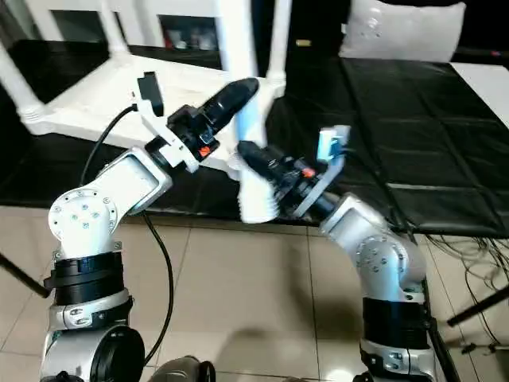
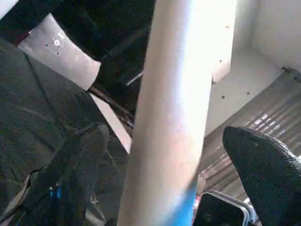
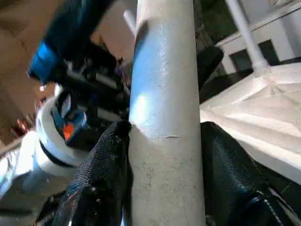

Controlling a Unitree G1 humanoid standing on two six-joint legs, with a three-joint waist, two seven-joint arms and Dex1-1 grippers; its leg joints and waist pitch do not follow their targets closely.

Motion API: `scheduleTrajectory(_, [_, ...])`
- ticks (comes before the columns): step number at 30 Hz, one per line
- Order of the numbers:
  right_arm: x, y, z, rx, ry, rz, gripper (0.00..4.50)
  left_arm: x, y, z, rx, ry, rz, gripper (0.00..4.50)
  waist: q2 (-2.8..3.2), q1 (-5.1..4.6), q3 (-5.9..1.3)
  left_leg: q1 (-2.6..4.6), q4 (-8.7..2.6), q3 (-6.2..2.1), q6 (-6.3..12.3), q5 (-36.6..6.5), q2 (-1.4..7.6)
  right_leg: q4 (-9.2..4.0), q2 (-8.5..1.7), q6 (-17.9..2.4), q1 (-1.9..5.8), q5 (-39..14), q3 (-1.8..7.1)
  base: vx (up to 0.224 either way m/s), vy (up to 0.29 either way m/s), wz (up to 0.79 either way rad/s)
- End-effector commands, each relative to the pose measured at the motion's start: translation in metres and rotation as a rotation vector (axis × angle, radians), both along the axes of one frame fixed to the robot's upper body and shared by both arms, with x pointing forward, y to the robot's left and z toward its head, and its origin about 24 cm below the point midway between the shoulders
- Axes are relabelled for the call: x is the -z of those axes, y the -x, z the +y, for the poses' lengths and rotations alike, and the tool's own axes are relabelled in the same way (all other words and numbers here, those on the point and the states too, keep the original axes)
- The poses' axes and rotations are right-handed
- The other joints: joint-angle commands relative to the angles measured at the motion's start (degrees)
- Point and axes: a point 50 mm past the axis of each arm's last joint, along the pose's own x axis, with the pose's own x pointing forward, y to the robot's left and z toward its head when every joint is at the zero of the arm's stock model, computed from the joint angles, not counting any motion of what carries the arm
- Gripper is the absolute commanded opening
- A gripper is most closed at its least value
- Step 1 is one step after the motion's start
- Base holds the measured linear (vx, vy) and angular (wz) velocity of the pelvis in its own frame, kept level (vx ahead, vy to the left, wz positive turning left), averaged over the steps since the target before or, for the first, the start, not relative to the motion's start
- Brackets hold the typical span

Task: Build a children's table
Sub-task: Pick table leg

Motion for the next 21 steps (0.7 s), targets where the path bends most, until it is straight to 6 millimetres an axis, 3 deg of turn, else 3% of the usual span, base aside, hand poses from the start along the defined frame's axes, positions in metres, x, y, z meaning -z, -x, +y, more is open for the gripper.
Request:
scheduleTrajectory(1, [0.001,0.002,0.002,0.001,0.052,-0.030,1.86,-0.009,0.000,-0.008,-0.015,-0.051,-0.066,4.50,-1.10,0.10,-4.83,2.59,-4.23,-2.96,2.91,-5.3,7.80,-4.12,-7.30,-14.0,1.96,1.0,3.39,0.000,0.000,0.00])
scheduleTrajectory(3, [0.003,-0.001,0.004,0.032,0.098,-0.047,1.86,-0.006,-0.006,-0.006,-0.116,-0.182,-0.114,4.32,-1.18,0.17,-4.75,2.42,-4.60,-2.97,2.24,-6.6,7.86,-4.41,-7.26,-12.3,1.91,-0.6,3.43,0.000,0.000,0.00])
scheduleTrajectory(4, [0.003,-0.006,0.006,0.087,0.143,-0.073,1.86,-0.005,-0.011,-0.003,-0.205,-0.272,-0.145,4.32,-1.20,0.13,-4.67,2.60,-4.89,-2.96,0.75,-8.8,7.97,-4.75,-7.38,-10.6,1.75,-3.2,3.61,0.000,0.000,0.00])
scheduleTrajectory(5, [0.003,-0.006,0.006,0.090,0.145,-0.074,1.86,-0.005,-0.012,-0.003,-0.208,-0.276,-0.146,4.21,-1.23,0.11,-4.61,2.51,-5.05,-2.98,0.06,-9.5,7.96,-4.90,-7.45,-10.1,1.73,-4.0,3.64,0.000,0.000,0.00])
scheduleTrajectory(7, [0.004,-0.011,0.009,0.158,0.184,-0.103,1.86,-0.005,-0.016,0.000,-0.292,-0.363,-0.185,3.93,-1.27,-0.13,-4.61,2.67,-5.28,-2.87,-2.36,-11.5,7.82,-4.92,-7.45,-9.6,1.58,-5.8,3.68,0.000,0.000,0.00])
scheduleTrajectory(10, [0.003,-0.016,0.011,0.220,0.185,-0.127,1.86,-0.008,-0.020,0.001,-0.360,-0.419,-0.216,3.74,-1.30,-0.20,-4.65,2.49,-5.26,-2.79,-3.01,-12.0,7.64,-4.93,-7.68,-9.9,1.59,-5.4,3.76,0.000,0.000,0.00])
scheduleTrajectory(15, [0.004,-0.018,0.019,0.263,0.205,-0.169,1.86,-0.007,-0.019,-0.007,-0.378,-0.418,-0.238,3.40,-1.33,-0.34,-4.81,2.33,-5.14,-2.68,-1.95,-10.1,7.69,-4.58,-7.66,-11.1,1.58,-0.9,3.67,0.000,0.000,0.00])
scheduleTrajectory(18, [0.007,-0.018,0.021,0.258,0.222,-0.180,1.86,-0.006,-0.018,-0.009,-0.358,-0.400,-0.236,3.20,-1.44,-0.37,-5.06,2.21,-4.74,-2.58,0.53,-7.2,7.56,-4.06,-7.62,-12.5,1.83,3.8,3.51,0.000,0.000,0.00])
scheduleTrajectory(21, [0.008,-0.017,0.023,0.255,0.231,-0.192,1.86,-0.007,-0.017,-0.010,-0.338,-0.358,-0.223,2.95,-1.45,-0.40,-4.94,2.08,-4.61,-2.55,1.52,-8.0,7.56,-4.29,-7.77,-13.2,1.94,2.1,3.54,0.000,0.000,0.00])
